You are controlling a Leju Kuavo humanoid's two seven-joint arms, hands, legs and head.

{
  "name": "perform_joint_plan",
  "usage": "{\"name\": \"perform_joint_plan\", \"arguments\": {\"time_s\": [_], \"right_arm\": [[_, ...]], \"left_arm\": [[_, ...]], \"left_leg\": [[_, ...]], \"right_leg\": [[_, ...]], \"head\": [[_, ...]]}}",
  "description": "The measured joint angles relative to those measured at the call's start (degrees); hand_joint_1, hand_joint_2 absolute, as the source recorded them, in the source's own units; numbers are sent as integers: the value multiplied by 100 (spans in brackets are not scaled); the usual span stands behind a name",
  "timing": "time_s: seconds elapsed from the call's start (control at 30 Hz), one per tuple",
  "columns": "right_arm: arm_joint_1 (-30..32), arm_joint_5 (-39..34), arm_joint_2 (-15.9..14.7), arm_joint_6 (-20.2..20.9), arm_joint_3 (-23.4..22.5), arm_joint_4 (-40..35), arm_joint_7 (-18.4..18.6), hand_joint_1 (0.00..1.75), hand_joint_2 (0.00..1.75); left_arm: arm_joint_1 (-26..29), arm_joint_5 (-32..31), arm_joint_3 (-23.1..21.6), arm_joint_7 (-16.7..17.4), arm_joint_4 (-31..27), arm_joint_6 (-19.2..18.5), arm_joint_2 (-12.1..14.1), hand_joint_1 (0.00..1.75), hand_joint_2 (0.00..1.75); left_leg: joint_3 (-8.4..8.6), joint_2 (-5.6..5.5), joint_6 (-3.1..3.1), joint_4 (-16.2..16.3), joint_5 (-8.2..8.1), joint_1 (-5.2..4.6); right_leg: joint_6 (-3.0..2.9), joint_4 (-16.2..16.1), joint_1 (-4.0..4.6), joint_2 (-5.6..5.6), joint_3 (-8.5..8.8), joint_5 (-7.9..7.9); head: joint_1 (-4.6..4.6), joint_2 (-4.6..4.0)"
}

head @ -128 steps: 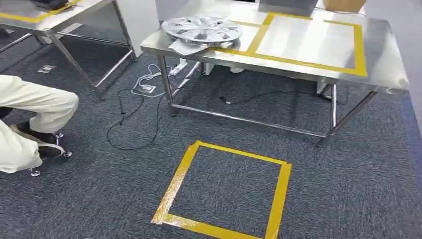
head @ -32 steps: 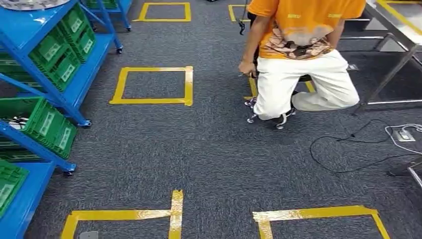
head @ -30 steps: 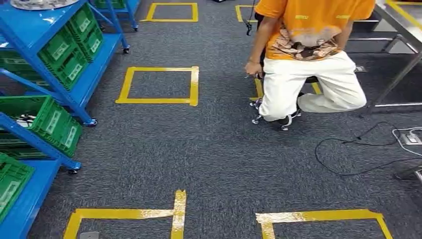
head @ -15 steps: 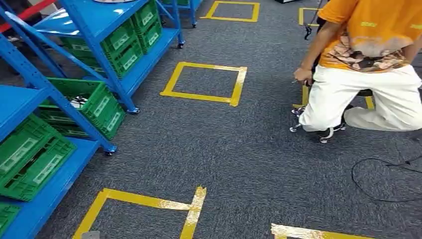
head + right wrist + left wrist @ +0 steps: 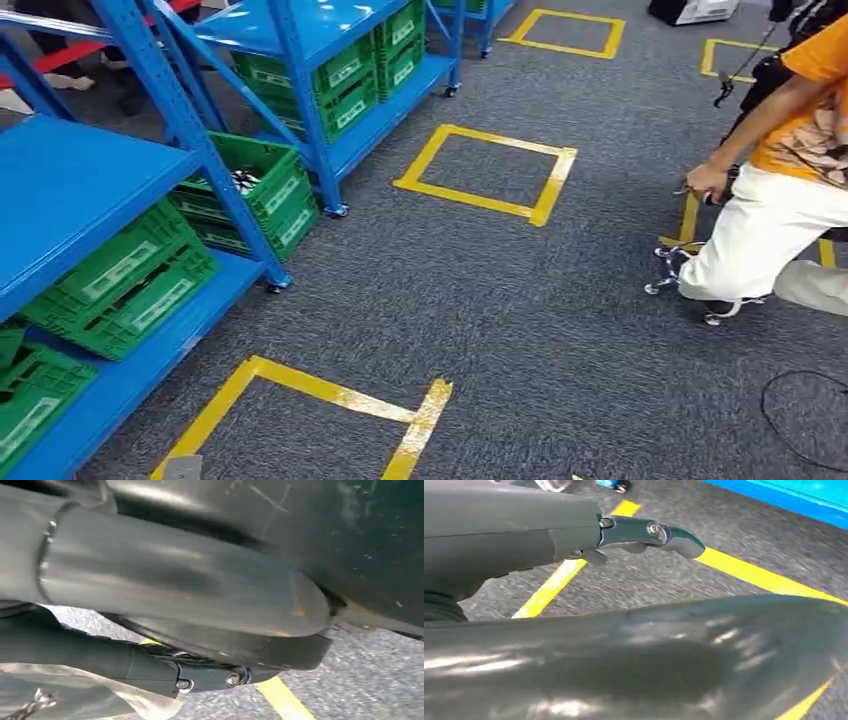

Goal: Take the parts from the cabinet and place them on the table.

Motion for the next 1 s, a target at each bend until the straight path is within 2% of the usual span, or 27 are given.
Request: {"name": "perform_joint_plan", "arguments": {"time_s": [0.03, 0.07, 0.1, 0.13, 0.17, 0.23, 0.27, 0.3, 0.33, 0.37, 0.4, 0.43, 0.47, 0.5, 0.53, 0.57, 0.6, 0.63, 0.67, 0.77, 0.8, 0.83, 0.87, 0.93, 0.97, 1.0], "right_arm": [[-4, -17, 0, -20, 0, 0, 4, 0, 0], [3, -44, 0, -72, 0, 0, 2, 0, 0], [8, -65, -2, -141, -8, 2, -2, 0, 0], [18, -87, -4, -170, -18, 4, -6, 0, 0], [22, -98, -4, -203, -22, 4, -13, 0, 0], [13, -105, -4, -233, -26, 2, -15, 0, 0], [11, -94, 11, -292, -26, 2, -20, 0, 0], [11, -74, 4, -350, -28, 0, -20, 0, 0], [22, -57, 7, -431, -28, 0, -39, 0, 0], [38, -48, 7, -487, -28, 0, -50, 0, 0], [59, -33, 7, -573, -28, 0, -66, 0, 0], [65, -4, 7, -630, -28, 0, -70, 0, 0], [60, 15, 7, -669, -28, 0, -72, 0, 0], [52, 26, 7, -693, -28, 0, -77, 0, 0], [48, 29, 7, -699, -28, 0, -83, 0, 0], [49, 44, 7, -721, -28, 0, -103, 0, 0], [50, 57, 7, -776, -28, 0, -127, 0, 0], [51, 66, 7, -865, -28, 0, -151, 0, 0], [48, 79, 4, -924, -28, 0, -166, 0, 0], [22, 98, 4, -968, -28, -4, -175, 0, 0], [16, 103, 4, -975, -28, -13, -175, 0, 0], [19, 116, 4, -981, -28, -13, -177, 0, 0], [24, 161, 4, -997, -26, -13, -173, 0, 0], [44, 256, 2, -1023, -13, -11, -151, 0, 0], [55, 277, 2, -1023, -11, -11, -140, 0, 0], [52, 308, 2, -1021, -5, -11, -140, 0, 0]], "left_arm": [[37, -9, 0, -57, 0, 11, -2, 0, 0], [70, -11, 0, -98, 0, 11, -4, 0, 0], [114, -11, 0, -137, 0, 9, -11, 0, 0], [134, -11, 2, -157, 0, 9, -11, 0, 0], [167, -15, 4, -164, 0, -9, -13, 0, 0], [237, -48, 4, -164, 0, -22, -15, 0, 0], [256, -48, 9, -157, 0, -24, 2, 0, 0], [273, -48, 11, -155, 0, -22, -11, 0, 0], [270, -48, 11, -138, 0, -26, -7, 0, 0], [261, -46, 11, -135, 0, -26, -4, 0, 0], [261, -44, 18, -135, 0, -26, -2, 0, 0], [272, -35, 22, -135, 0, -26, -2, 0, 0], [295, -28, 26, -135, 0, -26, -4, 0, 0], [319, -20, 35, -138, 0, -26, -2, 0, 0], [332, -17, 41, -140, 0, -26, 4, 0, 0], [333, -17, 50, -140, -2, -26, 9, 0, 0], [329, -15, 63, -142, -2, -26, 11, 0, 0], [311, -9, 74, -142, -2, -37, 11, 0, 0], [305, 7, 79, -146, -4, -39, 7, 0, 0], [362, 20, 123, -146, -4, -46, 7, 0, 0], [365, 24, 129, -146, -4, -46, 2, 0, 0], [359, 31, 136, -146, -7, -46, 4, 0, 0], [339, 26, 144, -146, -11, -33, 0, 0, 0], [329, -41, 146, -146, -11, 28, -11, 0, 0], [335, -50, 146, -146, -11, 33, -7, 0, 0], [343, -50, 153, -146, -11, 33, -4, 0, 0]], "left_leg": [[16, -109, 0, 0, -2, -3], [22, -193, -6, 0, -6, 0], [13, -254, -13, 0, -5, 20], [-20, -326, -44, 31, -9, -4], [-59, -390, -92, 27, 17, 32], [-84, -522, -163, -3, 53, 62], [-93, -535, -194, 27, 23, 38], [-131, -157, -220, 138, -86, -7], [-256, 106, -241, 426, -280, -6], [-429, 226, -268, 820, -493, 5], [-650, 270, -285, 1314, -722, 18], [-789, 277, -300, 1629, -834, 28], [-846, 280, -320, 1785, -841, 42], [-754, 292, -332, 1638, -691, 54], [-552, 324, -332, 1266, -460, 60], [-250, 407, -324, 705, -191, 60], [40, 648, -308, 168, 0, 54], [112, 831, -292, 37, -126, -19], [99, 741, -214, 7, -86, 0], [63, 587, -126, 5, -93, -22], [98, 524, -72, -30, -58, 26], [94, 480, -47, -33, -50, 28], [81, 410, -14, -33, -45, 28], [68, 269, 1, -30, -44, 21], [69, 196, 2, -26, -44, 17], [74, 114, 2, -23, -44, 14]], "right_leg": [[-37, -552, 1, 58, 220, 358], [-74, -1074, 0, 229, 428, 638], [-104, -1342, -15, 583, 546, 639], [-100, -1470, -39, 656, 583, 630], [-84, -1465, -15, 582, 638, 616], [-100, -1459, 7, 480, 649, 620], [-136, -1534, -49, 362, 670, 652], [-162, -1549, -46, 283, 697, 658], [-189, -1549, -37, 184, 712, 646], [-203, -1548, -26, 73, 723, 631], [-217, -1547, -17, -57, 732, 615], [-222, -1545, -15, -149, 731, 607], [-219, -1545, -15, -244, 735, 600], [-209, -1544, -15, -329, 743, 589], [-196, -1543, -16, -394, 762, 579], [-182, -1543, -18, -471, 795, 560], [-158, -1543, -15, -536, 836, 537], [-119, -1537, 31, -589, 826, 512], [-85, -1518, 43, -632, 814, 487], [-10, -1546, 29, -776, 916, 477], [51, -1516, -6, -607, 855, 409], [64, -1347, -15, -289, 804, 271], [65, -922, -25, -106, 612, 37], [67, 41, -15, -25, 124, -347], [64, 322, -14, -20, -46, -380], [52, 295, -14, -17, -74, -261]], "head": [[0, 0], [0, -2], [-6, -2], [-22, -2], [5, 0], [2, -2], [-2, -2], [-11, -2], [-70, -2], [-81, -2], [-74, -2], [-79, -2], [-79, -2], [-81, -2], [-81, -2], [-81, -2], [-81, -2], [-89, -2], [-81, 0], [-83, -2], [-77, -2], [-55, -2], [-39, -2], [-35, -2], [-33, -2], [-35, -2]]}}
